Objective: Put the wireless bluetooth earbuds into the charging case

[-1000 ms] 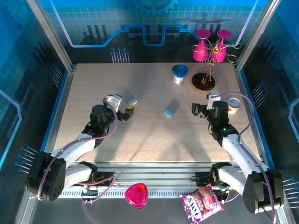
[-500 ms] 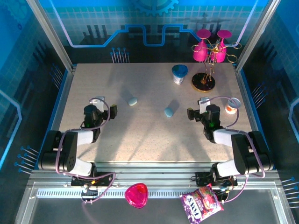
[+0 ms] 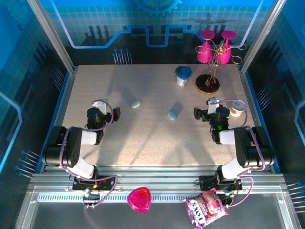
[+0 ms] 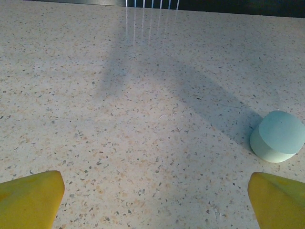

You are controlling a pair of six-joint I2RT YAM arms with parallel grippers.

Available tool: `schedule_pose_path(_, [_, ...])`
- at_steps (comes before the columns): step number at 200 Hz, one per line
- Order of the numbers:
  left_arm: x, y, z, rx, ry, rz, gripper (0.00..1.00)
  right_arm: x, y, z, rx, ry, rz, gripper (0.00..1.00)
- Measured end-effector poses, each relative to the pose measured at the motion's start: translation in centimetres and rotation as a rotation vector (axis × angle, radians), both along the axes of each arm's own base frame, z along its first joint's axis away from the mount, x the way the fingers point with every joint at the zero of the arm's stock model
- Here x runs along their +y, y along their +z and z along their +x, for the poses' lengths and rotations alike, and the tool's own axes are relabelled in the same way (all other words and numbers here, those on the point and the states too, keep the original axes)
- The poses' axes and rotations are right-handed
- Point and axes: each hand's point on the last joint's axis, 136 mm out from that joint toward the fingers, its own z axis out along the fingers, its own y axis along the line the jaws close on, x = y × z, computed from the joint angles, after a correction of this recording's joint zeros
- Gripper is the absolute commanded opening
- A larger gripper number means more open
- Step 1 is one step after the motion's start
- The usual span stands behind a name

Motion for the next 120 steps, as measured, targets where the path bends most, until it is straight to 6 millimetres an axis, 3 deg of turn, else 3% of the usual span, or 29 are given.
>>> schedule_pose_path(120, [-0.04, 0.05, 0.02, -0.002, -0.001, 0.000, 0.99, 0.05, 0.23, 0.08, -0.010, 0.002, 0.004, 1.00])
